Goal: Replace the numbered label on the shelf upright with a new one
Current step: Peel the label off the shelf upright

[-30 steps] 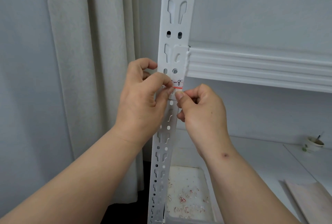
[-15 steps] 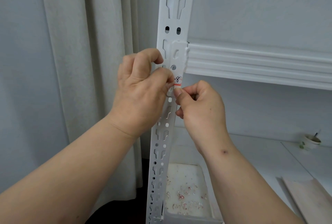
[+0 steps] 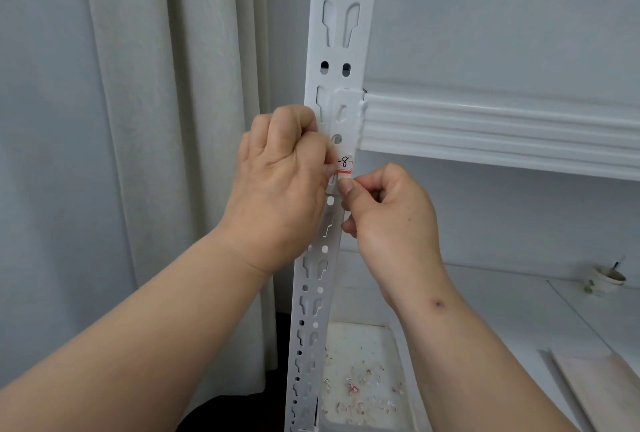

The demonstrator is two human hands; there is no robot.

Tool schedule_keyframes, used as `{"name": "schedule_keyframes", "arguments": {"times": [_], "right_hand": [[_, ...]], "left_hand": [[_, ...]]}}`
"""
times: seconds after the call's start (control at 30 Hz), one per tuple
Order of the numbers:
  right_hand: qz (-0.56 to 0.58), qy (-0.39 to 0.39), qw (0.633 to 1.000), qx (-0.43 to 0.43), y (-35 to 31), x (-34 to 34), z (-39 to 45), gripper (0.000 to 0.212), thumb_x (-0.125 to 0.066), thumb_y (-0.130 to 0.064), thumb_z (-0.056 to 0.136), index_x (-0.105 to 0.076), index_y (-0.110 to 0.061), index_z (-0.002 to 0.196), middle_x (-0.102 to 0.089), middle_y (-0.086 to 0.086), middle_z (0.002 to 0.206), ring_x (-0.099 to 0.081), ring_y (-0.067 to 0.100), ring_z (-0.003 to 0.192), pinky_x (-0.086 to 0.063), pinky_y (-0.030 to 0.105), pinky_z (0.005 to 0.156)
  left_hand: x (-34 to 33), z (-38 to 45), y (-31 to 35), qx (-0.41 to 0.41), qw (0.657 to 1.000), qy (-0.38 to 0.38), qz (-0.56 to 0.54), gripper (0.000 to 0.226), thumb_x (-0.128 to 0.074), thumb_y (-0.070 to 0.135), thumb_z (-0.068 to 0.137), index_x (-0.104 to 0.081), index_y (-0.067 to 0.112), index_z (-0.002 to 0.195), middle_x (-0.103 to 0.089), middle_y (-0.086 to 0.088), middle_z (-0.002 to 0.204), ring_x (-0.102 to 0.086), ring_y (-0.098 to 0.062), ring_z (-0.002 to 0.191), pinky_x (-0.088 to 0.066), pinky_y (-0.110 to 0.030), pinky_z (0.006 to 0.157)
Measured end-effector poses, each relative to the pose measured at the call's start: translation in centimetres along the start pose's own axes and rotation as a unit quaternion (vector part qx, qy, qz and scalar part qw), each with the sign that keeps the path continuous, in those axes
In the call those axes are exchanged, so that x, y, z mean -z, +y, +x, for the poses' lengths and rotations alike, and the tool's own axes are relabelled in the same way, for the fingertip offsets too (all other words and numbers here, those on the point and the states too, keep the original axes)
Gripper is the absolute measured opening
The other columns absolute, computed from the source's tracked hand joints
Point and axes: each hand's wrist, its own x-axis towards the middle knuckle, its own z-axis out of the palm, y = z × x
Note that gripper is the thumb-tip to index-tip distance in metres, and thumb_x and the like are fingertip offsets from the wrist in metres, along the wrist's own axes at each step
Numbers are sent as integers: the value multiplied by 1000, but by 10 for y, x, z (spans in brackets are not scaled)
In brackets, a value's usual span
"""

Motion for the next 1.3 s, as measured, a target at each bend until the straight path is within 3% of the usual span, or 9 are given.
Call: {"name": "schedule_keyframes", "arguments": {"times": [0.27,0.37,0.57,0.83,0.97,1.1,1.3], "right_hand": [[9,-2,1000,2,-1,1,-1,16,-65,-27,87,-57,-19,77,-67,3,71,-66,25,67,-55,44,69],[6,10,1000,13,-1,0,-2,16,-65,-27,88,-56,-18,76,-66,2,72,-66,26,69,-55,45,71],[-11,33,998,45,-1,-3,-5,19,-65,-28,87,-55,-20,74,-65,-2,70,-66,24,67,-53,38,66],[-3,43,998,51,-4,-1,-5,19,-66,-30,87,-56,-22,73,-64,-2,67,-66,23,66,-55,41,67],[-12,47,997,56,-8,0,-1,20,-66,-31,87,-54,-23,72,-64,-4,69,-66,22,66,-54,38,66],[-13,54,997,55,-8,-3,-1,21,-65,-31,87,-53,-25,71,-63,-6,67,-67,22,66,-52,33,62],[-44,57,995,71,-8,-4,1,23,-64,-30,88,-50,-27,70,-63,-7,68,-66,20,65,-51,31,62]], "left_hand": [[4,-12,0,65,992,13,-110,10,-58,5,88,-61,1,97,-41,0,105,-44,-13,97,-37,-12,85],[5,-11,-2,44,994,0,-101,15,-64,6,86,-63,2,100,-41,0,104,-47,-16,96,-42,-20,81],[4,-5,-2,14,998,6,-67,3,-68,4,82,-69,4,86,-52,-7,93,-49,-25,87,-43,-36,74],[1,-5,-3,-7,1000,5,-28,11,-59,10,89,-64,1,86,-54,-12,102,-51,-32,90,-44,-41,77],[0,-4,-1,-1,1000,16,-8,16,-54,16,92,-63,4,87,-35,1,108,-37,-23,93,-36,-31,84],[-3,-6,0,18,1000,10,-17,13,-53,13,90,-60,3,86,-33,3,110,-35,-21,95,-30,-23,87],[-6,-6,1,24,998,6,-55,10,-52,9,89,-57,0,85,-34,2,110,-44,-31,96,-45,-37,80]]}}
